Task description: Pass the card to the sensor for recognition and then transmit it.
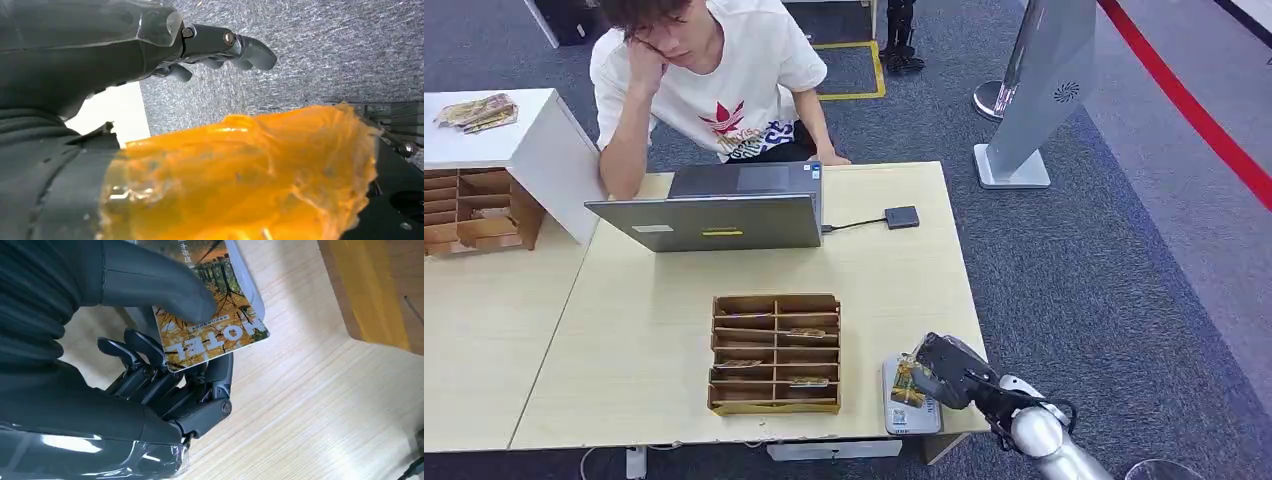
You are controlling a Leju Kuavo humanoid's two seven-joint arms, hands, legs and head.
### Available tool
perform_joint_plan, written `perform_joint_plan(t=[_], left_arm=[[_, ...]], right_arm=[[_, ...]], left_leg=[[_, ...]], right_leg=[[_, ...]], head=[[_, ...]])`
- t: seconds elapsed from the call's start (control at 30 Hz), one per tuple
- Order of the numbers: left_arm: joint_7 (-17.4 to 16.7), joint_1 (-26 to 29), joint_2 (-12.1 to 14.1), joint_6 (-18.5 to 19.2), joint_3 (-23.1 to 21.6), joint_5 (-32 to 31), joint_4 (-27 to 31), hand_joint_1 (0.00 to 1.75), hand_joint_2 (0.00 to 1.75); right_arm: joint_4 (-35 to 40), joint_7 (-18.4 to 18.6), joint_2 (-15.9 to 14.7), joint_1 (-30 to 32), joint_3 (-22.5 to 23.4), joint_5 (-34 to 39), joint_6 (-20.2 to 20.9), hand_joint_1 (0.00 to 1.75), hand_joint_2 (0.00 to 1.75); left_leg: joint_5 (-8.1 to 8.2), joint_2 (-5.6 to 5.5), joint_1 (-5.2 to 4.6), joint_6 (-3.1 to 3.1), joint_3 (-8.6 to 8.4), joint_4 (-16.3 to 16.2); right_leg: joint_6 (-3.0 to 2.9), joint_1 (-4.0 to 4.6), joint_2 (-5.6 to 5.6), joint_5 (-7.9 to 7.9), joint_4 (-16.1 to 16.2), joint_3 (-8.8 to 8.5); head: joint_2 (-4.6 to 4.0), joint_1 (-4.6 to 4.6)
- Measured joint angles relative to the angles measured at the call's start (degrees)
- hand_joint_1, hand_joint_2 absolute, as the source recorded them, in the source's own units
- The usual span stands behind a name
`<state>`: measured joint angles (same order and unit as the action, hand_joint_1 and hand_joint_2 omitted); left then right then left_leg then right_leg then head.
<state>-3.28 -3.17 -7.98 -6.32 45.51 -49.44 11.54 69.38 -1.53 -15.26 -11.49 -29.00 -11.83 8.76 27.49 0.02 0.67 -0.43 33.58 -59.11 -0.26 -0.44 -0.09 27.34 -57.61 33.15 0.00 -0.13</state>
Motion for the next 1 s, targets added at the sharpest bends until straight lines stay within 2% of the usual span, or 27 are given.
perform_joint_plan(t=[0.4,1.0], left_arm=[[-0.2,0.0,0.0,0.1,0.0,-0.2,0.0,0.00,0.00],[-0.2,-0.1,0.0,0.1,0.0,-0.4,0.0,0.00,0.00]], right_arm=[[-3.1,-0.3,0.0,-0.8,-0.2,-0.2,-0.2,1.75,1.75],[-3.7,-0.3,0.0,-0.8,-0.8,-0.2,-0.4,1.75,1.75]], left_leg=[[0.00,0.01,0.00,0.00,-0.15,0.0],[-0.01,0.01,0.00,0.02,-0.34,0.0]], right_leg=[[0.00,0.00,0.01,0.00,0.0,-0.14],[0.09,0.00,0.01,-0.06,0.0,-0.35]], head=[[0.00,0.00],[0.00,0.00]])
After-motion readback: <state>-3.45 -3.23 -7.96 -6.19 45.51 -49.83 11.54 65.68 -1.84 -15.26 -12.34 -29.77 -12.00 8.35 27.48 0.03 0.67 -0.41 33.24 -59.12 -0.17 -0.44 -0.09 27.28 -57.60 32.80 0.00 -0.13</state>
